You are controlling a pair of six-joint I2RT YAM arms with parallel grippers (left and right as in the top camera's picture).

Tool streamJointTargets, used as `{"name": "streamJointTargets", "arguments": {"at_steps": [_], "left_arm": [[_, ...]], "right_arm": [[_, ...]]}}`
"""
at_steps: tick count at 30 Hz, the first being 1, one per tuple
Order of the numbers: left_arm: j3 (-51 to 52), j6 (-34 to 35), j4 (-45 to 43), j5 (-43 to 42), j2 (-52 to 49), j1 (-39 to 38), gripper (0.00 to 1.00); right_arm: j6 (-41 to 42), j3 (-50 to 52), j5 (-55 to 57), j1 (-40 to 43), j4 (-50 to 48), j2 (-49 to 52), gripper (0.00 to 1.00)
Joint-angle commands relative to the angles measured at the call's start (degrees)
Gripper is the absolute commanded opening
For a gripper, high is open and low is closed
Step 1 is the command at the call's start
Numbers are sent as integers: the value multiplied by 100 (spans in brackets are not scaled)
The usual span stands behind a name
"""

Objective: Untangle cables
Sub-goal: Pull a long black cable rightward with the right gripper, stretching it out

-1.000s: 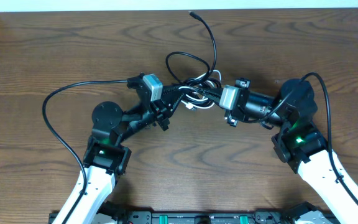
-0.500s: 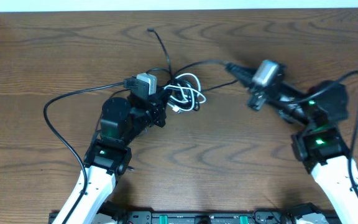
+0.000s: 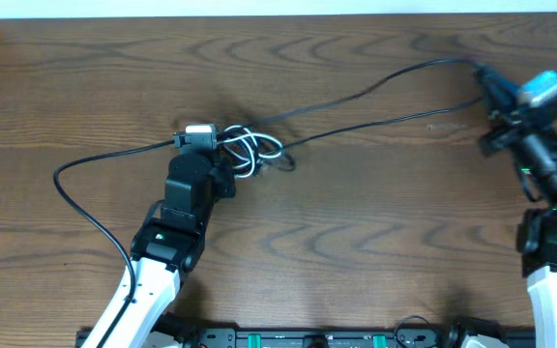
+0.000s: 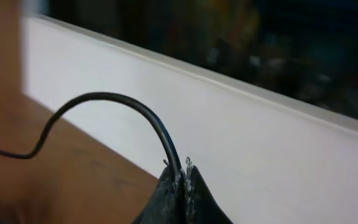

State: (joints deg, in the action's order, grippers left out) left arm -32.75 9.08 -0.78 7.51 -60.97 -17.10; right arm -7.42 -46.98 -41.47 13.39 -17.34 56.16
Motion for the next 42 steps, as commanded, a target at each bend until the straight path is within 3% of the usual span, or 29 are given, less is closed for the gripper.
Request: {"name": "streamJointTargets", "arguments": {"at_steps": [1, 15, 21, 25, 42], "left_arm": [[-57, -603, 229, 610, 37, 31, 7], [-57, -1056, 516, 1259, 37, 96, 7], [-57, -1596, 592, 1360, 37, 323, 7], [-57, -1591, 678, 1980, 37, 645, 7], [-57, -1292, 564, 2131, 37, 2236, 7]], "right_arm": [[164, -85, 254, 723, 24, -79, 1], [374, -85, 339, 2911, 37, -76, 1], [372, -85, 1506, 3106, 37, -74, 1], [372, -85, 2022, 3425, 39, -72, 1], [417, -85, 1775, 4100, 48, 479, 1]]}}
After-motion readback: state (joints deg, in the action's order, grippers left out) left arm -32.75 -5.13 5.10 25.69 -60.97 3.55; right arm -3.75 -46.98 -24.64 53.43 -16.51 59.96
